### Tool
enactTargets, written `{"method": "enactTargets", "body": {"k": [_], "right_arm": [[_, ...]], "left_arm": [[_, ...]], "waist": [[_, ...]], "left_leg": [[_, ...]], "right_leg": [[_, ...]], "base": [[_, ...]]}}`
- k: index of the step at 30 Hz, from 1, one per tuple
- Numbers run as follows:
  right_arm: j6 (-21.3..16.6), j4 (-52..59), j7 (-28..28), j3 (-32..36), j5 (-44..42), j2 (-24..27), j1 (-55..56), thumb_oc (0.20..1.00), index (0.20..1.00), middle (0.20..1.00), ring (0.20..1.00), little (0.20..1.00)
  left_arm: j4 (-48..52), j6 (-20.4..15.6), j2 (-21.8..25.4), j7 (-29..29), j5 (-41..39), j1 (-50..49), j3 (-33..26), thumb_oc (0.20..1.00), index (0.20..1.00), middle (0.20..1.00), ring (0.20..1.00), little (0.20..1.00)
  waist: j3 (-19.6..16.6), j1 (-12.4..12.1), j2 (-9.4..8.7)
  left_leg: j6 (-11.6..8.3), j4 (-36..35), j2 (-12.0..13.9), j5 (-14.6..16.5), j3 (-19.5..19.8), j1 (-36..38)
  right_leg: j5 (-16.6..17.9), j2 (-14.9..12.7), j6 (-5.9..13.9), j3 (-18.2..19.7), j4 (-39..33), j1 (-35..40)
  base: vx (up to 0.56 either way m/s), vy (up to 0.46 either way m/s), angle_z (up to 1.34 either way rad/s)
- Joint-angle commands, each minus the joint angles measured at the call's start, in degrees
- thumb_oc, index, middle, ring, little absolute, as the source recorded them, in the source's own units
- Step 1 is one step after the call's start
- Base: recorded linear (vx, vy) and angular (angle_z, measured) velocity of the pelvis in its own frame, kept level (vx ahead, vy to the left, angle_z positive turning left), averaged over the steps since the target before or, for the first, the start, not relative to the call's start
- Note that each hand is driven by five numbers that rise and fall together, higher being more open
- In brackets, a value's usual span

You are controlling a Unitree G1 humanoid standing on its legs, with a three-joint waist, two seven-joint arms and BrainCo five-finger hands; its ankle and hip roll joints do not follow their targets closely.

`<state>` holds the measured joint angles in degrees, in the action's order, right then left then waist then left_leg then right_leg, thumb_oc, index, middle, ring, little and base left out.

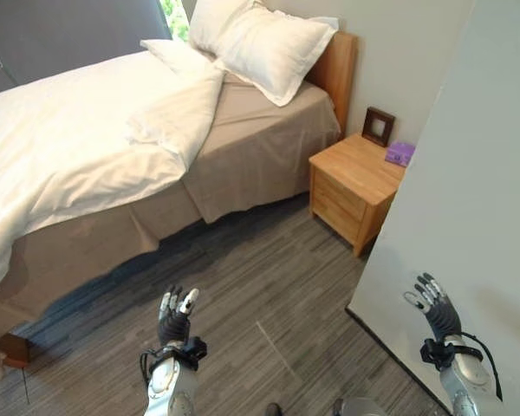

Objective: Making the bed.

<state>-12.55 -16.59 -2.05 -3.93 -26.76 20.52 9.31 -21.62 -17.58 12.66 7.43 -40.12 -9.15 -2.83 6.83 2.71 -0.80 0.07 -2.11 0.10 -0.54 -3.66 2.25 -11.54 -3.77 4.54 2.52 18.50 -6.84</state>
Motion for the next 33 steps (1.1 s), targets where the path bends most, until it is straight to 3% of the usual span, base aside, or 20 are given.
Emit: {"method": "enactTargets", "body": {"k": [1, 3, 4, 7, 9, 10, 12, 14, 18, 19, 21, 23, 24, 25, 27, 28, 29, 31, 32, 33], "right_arm": [[-2.3, 2.4, 0.4, -1.0, 3.2, -0.3, -3.5, 1.0, 1.0, 1.0, 1.0, 1.0], [-2.3, 3.2, 0.4, -1.8, 4.9, -0.3, -3.6, 1.0, 1.0, 1.0, 1.0, 1.0], [-2.3, 3.1, 0.1, -2.2, 6.1, 0.0, -3.8, 1.0, 1.0, 1.0, 1.0, 1.0], [-2.0, 2.9, 0.1, -2.2, 6.4, 0.3, -3.7, 1.0, 1.0, 1.0, 1.0, 1.0], [-1.7, 2.4, 0.2, -1.9, 5.7, 0.6, -3.6, 1.0, 1.0, 1.0, 1.0, 1.0], [-1.8, 1.7, 0.3, -1.4, 5.0, 1.0, -3.1, 1.0, 1.0, 1.0, 1.0, 1.0], [-2.3, 1.1, 0.0, -1.0, 3.1, 0.9, -1.7, 1.0, 1.0, 1.0, 1.0, 1.0], [-2.2, 1.3, 0.2, -1.2, 2.9, 0.9, -0.9, 1.0, 1.0, 1.0, 1.0, 1.0], [-1.5, 2.8, 0.6, -1.4, 3.8, 1.7, 0.7, 1.0, 1.0, 1.0, 1.0, 1.0], [-1.1, 1.9, 0.8, -1.3, 4.5, 2.5, 0.7, 1.0, 1.0, 1.0, 1.0, 1.0], [-1.3, 1.9, 0.2, -0.3, 3.3, 3.1, 0.9, 1.0, 1.0, 1.0, 1.0, 1.0], [-2.2, 2.2, -0.1, 0.2, 0.4, 3.5, 0.7, 1.0, 1.0, 1.0, 1.0, 1.0], [-2.3, 1.7, -0.4, 0.0, -0.1, 4.0, 0.2, 1.0, 1.0, 1.0, 1.0, 1.0], [-2.4, 1.5, -0.9, -0.2, -0.1, 4.4, -0.2, 1.0, 1.0, 1.0, 1.0, 1.0], [-2.3, 1.1, -2.5, -0.3, 0.8, 5.0, -0.9, 1.0, 1.0, 1.0, 1.0, 1.0], [-2.6, 1.1, -3.3, 0.0, 1.0, 5.0, -0.8, 1.0, 1.0, 1.0, 1.0, 1.0], [-2.6, 1.2, -3.3, 0.0, 1.0, 4.9, -0.8, 1.0, 1.0, 1.0, 1.0, 1.0], [-3.2, 1.1, -4.1, 0.9, 1.0, 4.7, -0.1, 1.0, 1.0, 1.0, 1.0, 1.0], [-3.2, 1.1, -4.1, 0.9, 1.0, 4.7, -0.1, 1.0, 1.0, 1.0, 1.0, 1.0], [-3.1, 1.1, -4.2, 1.0, 1.8, 4.7, 0.3, 1.0, 1.0, 1.0, 1.0, 1.0]], "left_arm": [[2.5, -3.5, 3.4, 0.9, 0.2, 1.0, -3.3, 1.0, 1.0, 1.0, 1.0, 1.0], [2.1, -2.6, 3.7, 0.6, 0.8, 1.2, -2.0, 1.0, 1.0, 1.0, 1.0, 1.0], [1.8, -2.4, 4.0, 0.4, 0.7, 1.4, -1.7, 1.0, 1.0, 1.0, 1.0, 1.0], [2.1, -2.0, 3.8, 0.1, 0.9, 1.2, -0.9, 1.0, 1.0, 1.0, 1.0, 1.0], [2.5, -1.9, 3.8, -0.6, 0.4, 0.8, -0.4, 1.0, 1.0, 1.0, 1.0, 1.0], [2.9, -1.9, 3.6, -1.3, 0.0, 0.3, -0.5, 1.0, 1.0, 1.0, 1.0, 1.0], [1.8, -2.1, 3.4, -1.6, 0.2, 0.8, -0.3, 1.0, 1.0, 1.0, 1.0, 1.0], [0.5, -2.1, 3.9, -1.5, 1.1, 2.1, 0.1, 1.0, 1.0, 1.0, 1.0, 1.0], [0.2, -1.6, 4.5, -1.7, 2.9, 3.4, 2.2, 1.0, 1.0, 1.0, 1.0, 1.0], [-0.2, -2.0, 3.3, -1.9, 2.6, 3.8, 3.1, 1.0, 1.0, 1.0, 1.0, 1.0], [-0.8, -2.4, 1.8, -2.0, -0.1, 5.7, 4.7, 1.0, 1.0, 1.0, 1.0, 1.0], [-1.2, -2.5, 1.0, -2.7, -2.3, 7.7, 6.3, 1.0, 1.0, 1.0, 1.0, 1.0], [-1.7, -2.1, 1.0, -2.7, -1.8, 9.1, 7.6, 1.0, 1.0, 1.0, 1.0, 1.0], [-1.8, -2.3, 1.0, -2.5, -1.8, 10.0, 8.2, 1.0, 1.0, 1.0, 1.0, 1.0], [-2.0, -2.0, 0.2, -2.2, -3.3, 10.5, 8.7, 1.0, 1.0, 1.0, 1.0, 1.0], [-1.8, -1.8, -0.1, -2.4, -4.0, 10.7, 9.2, 1.0, 1.0, 1.0, 1.0, 1.0], [-1.8, -1.8, 0.0, -2.4, -4.0, 10.7, 9.2, 1.0, 1.0, 1.0, 1.0, 1.0], [-2.2, -1.6, 0.4, -3.0, -3.7, 11.3, 10.6, 1.0, 1.0, 1.0, 1.0, 1.0], [-2.2, -1.6, 0.4, -3.0, -3.7, 11.2, 10.6, 1.0, 1.0, 1.0, 1.0, 1.0], [-2.9, -1.9, 0.4, -2.7, -3.4, 11.1, 10.5, 1.0, 1.0, 1.0, 1.0, 1.0]], "waist": [[1.4, -1.1, -3.23], [3.6, -1.3, -2.42], [4.3, -1.2, -1.48], [4.8, -1.0, -0.92], [4.8, 0.0, -0.48], [4.6, 1.2, -0.55], [4.4, 3.8, -1.67], [4.3, 6.0, -1.3], [2.9, 8.2, -1.04], [0.7, 9.0, -0.42], [-0.4, 10.5, 1.81], [-0.2, 11.5, 1.13], [0.4, 11.3, -0.14], [1.3, 10.4, -0.77], [1.7, 9.8, -2.58], [1.9, 9.5, -2.85], [1.8, 9.4, -2.98], [1.0, 8.7, -2.58], [1.1, 8.6, -2.7], [0.9, 8.4, -2.19]], "left_leg": [[1.27, 5.4, -0.6, 3.9, 2.0, -1.6], [3.0, 6.9, -1.8, 4.8, 4.9, -0.3], [3.45, 7.2, -1.5, 5.1, 5.2, 0.1], [3.4, 7.4, -1.9, 5.8, 6.9, 0.9], [3.33, 6.8, -2.8, 6.3, 8.9, 2.3], [3.28, 5.6, -4.2, 7.2, 11.0, 4.6], [3.14, 3.6, -7.2, 8.8, 16.6, 9.7], [2.79, 2.7, -7.3, 9.6, 20.2, 13.1], [1.84, 4.0, -7.0, 10.1, 23.1, 16.4], [0.69, 6.1, -6.1, 9.6, 21.9, 16.9], [-4.55, 15.0, -4.3, 2.3, 19.1, 15.4], [-8.9, 29.5, -4.0, -5.0, 14.1, 8.3], [-9.36, 35.4, -4.0, -7.0, 11.7, 4.4], [-8.79, 40.0, -3.7, -6.4, 9.8, 1.1], [-5.71, 41.6, 0.4, -5.9, 5.2, -3.1], [-4.49, 38.9, 5.6, -4.6, 1.2, -5.0], [-4.46, 38.7, 5.5, -4.8, 1.1, -5.0], [-4.45, 25.3, 9.8, -3.6, -3.3, -6.3], [-4.43, 24.8, 9.6, -3.6, -3.4, -5.7], [-4.83, 18.3, 10.0, -3.6, -3.8, -6.4]], "right_leg": [[10.4, -4.0, 4.91, -1.2, -7.7, 6.4], [18.8, -5.3, 4.11, -0.7, 10.9, -0.6], [20.0, -5.7, 3.59, -1.1, 14.8, -2.7], [18.6, -5.2, 2.93, -0.3, 15.4, -5.1], [16.1, -2.7, 2.64, 0.3, 13.3, -7.4], [14.3, 1.3, 2.89, 1.4, 8.1, -10.3], [17.2, 6.2, 4.3, 2.7, -6.7, -12.7], [19.6, 7.1, 4.74, 0.8, -13.8, -14.0], [19.4, 6.4, 4.09, 0.7, -13.7, -12.6], [19.6, 6.5, 2.48, 1.5, -11.7, -10.8], [17.8, 7.4, 0.88, 0.4, -10.8, -7.8], [16.2, 5.8, -0.22, 0.7, -12.0, -3.9], [15.0, 5.1, -1.45, 1.7, -12.2, -1.6], [14.6, 5.1, -2.14, 2.8, -12.5, 0.2], [13.4, 4.3, -3.24, 3.8, -13.0, 2.8], [12.7, 4.1, -3.3, 3.6, -13.2, 4.4], [12.8, 4.0, -3.28, 3.7, -13.2, 4.3], [10.5, 3.0, -2.58, 2.8, -14.7, 7.3], [10.4, 2.9, -2.55, 2.9, -14.7, 7.6], [9.7, 2.4, -1.99, 2.6, -15.2, 8.5]], "base": [[0.09, 0.216, 0.18], [0.1, 0.246, 0.44], [0.06, 0.162, 0.69], [0.13, 0.061, 0.48], [0.32, 0.08, 0.18], [0.47, 0.045, 0.39], [0.62, -0.009, 0.91], [0.52, -0.038, 1.24], [0.38, -0.084, 1.12], [0.57, -0.076, 1.34], [0.58, -0.051, 0.55], [0.35, -0.097, 0.32], [0.32, -0.185, 0.3], [0.31, -0.217, 0.21], [0.31, -0.195, 0.15], [0.23, -0.113, -0.43], [0.25, -0.052, -0.69], [0.33, 0.03, -0.45], [0.35, 0.093, -0.17], [0.34, 0.146, -0.1]]}}
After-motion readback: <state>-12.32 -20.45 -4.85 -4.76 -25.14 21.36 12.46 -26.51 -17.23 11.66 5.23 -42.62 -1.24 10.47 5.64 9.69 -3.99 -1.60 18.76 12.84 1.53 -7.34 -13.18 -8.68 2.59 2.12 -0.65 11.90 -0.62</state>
